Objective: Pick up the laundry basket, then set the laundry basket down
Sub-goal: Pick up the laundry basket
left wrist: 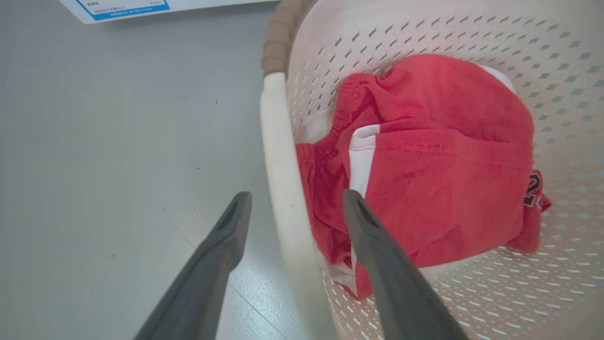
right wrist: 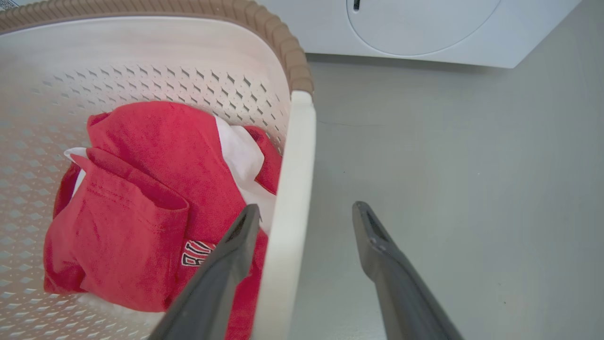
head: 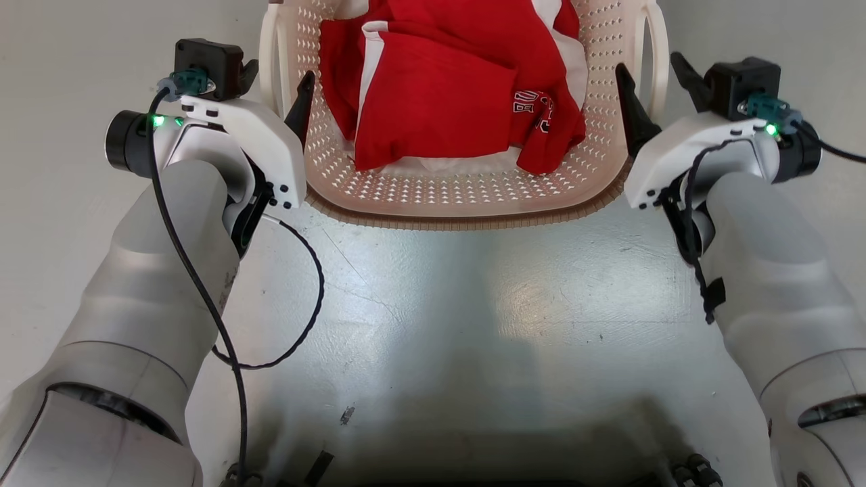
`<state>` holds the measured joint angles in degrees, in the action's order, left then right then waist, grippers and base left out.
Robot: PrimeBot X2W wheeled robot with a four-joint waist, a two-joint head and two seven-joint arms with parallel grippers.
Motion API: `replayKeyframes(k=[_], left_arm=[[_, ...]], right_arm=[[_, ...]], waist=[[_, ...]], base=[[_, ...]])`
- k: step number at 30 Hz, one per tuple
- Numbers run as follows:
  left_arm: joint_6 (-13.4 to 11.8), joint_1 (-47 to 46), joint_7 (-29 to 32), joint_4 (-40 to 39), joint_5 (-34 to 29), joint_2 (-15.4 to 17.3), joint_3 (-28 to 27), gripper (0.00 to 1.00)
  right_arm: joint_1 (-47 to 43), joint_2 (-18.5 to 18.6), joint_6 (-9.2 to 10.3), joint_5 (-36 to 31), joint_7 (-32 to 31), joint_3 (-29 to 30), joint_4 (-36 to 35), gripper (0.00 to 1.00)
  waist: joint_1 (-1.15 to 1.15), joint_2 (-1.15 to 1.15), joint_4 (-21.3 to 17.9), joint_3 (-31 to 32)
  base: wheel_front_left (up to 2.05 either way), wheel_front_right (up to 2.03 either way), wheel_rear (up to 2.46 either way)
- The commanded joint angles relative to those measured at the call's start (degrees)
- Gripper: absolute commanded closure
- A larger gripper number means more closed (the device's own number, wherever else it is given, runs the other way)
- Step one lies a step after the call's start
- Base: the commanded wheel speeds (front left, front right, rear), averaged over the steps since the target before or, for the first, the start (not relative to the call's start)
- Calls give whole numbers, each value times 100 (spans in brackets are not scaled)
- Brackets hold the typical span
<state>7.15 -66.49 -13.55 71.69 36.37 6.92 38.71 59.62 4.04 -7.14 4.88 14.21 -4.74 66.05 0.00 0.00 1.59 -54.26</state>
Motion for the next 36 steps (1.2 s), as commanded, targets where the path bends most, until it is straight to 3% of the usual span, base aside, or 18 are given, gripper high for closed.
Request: replayKeyframes(k=[1, 15, 16, 17, 28, 36], left_arm=[[34, -23, 4, -6, 67, 183, -53, 0], [34, -139, -3, 94, 217, 191, 124, 0], [34, -148, 1, 98, 224, 186, 139, 43], [34, -163, -5, 103, 222, 185, 152, 100], [34, 45, 220, 186, 263, 204, 279, 100], [34, 452, 393, 208, 360, 258, 334, 100]], right_arm=[[-61, -116, -35, 56, 79, -109, -16, 0], [23, -116, -35, 367, 79, -369, 84, 2], [20, -116, -35, 416, 79, -427, 87, 85], [7, -116, -35, 490, 79, -494, 90, 100], [-227, -116, -35, 1109, 33, -1318, 292, 100], [-601, -116, -35, 1803, -540, -2106, 169, 100]], waist=[[0, 0, -3, -14], [0, 0, 5, -119], [0, 0, 11, -118], [0, 0, 19, -114], [0, 0, -23, 290], [0, 0, -162, 963]], base=[[0, 0, 0], [0, 0, 0], [0, 0, 0], [0, 0, 0], [0, 0, 0], [0, 0, 0]])
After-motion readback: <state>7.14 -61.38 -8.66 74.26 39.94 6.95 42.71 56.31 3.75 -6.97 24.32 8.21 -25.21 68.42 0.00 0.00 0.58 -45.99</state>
